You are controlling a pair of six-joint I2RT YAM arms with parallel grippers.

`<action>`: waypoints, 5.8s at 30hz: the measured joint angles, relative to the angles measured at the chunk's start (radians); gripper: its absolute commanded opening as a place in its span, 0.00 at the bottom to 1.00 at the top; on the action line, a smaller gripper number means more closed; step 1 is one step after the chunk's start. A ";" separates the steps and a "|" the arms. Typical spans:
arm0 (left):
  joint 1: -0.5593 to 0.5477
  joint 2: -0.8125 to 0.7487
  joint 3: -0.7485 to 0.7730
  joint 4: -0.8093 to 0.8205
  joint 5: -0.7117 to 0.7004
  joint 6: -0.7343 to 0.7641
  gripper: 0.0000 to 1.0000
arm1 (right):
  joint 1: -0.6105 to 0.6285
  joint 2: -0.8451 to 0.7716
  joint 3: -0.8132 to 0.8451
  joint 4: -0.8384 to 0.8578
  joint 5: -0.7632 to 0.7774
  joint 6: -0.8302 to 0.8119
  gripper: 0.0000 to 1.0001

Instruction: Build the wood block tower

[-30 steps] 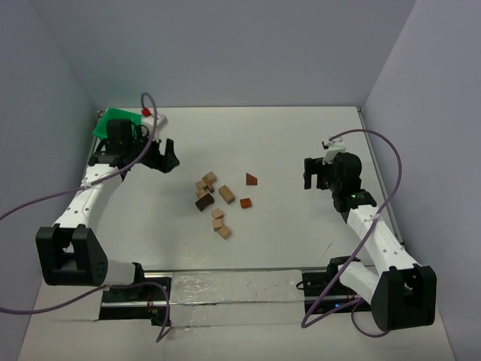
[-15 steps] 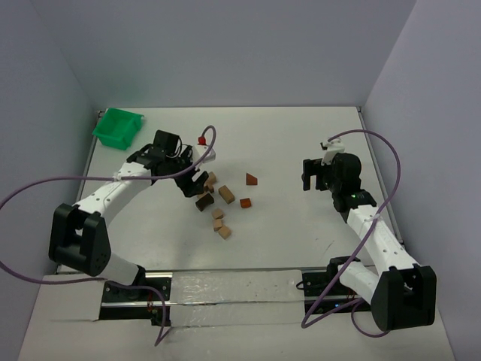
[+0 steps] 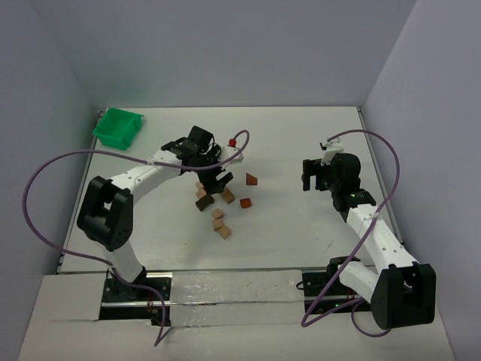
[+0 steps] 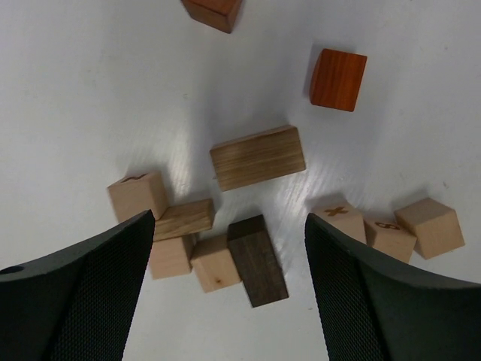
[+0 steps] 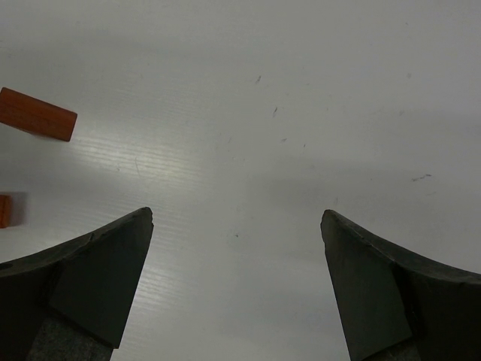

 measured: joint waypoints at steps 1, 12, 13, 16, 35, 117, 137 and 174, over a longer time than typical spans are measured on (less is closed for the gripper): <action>-0.014 0.015 0.001 0.001 -0.010 -0.012 0.88 | 0.000 0.000 0.000 0.000 0.001 0.000 1.00; -0.101 0.132 0.017 0.011 -0.089 -0.151 0.96 | 0.000 0.013 0.000 0.000 0.007 0.000 1.00; -0.106 0.138 0.019 0.013 -0.095 -0.163 0.96 | 0.000 0.014 0.000 0.000 0.007 0.000 1.00; -0.115 0.162 0.028 0.022 -0.119 -0.192 0.95 | 0.000 0.014 0.000 0.000 0.008 0.000 1.00; -0.140 0.231 0.050 0.046 -0.198 -0.221 0.40 | 0.000 0.014 0.000 0.001 0.016 0.000 1.00; -0.233 0.164 -0.057 -0.019 -0.042 0.122 0.95 | 0.000 0.026 0.000 0.000 0.019 -0.003 1.00; -0.107 -0.238 -0.092 -0.135 -0.043 0.145 0.94 | 0.000 0.024 0.000 0.000 0.018 -0.003 1.00; 0.198 0.029 -0.087 -0.116 0.039 0.350 0.89 | 0.000 0.033 0.000 0.000 0.017 -0.003 1.00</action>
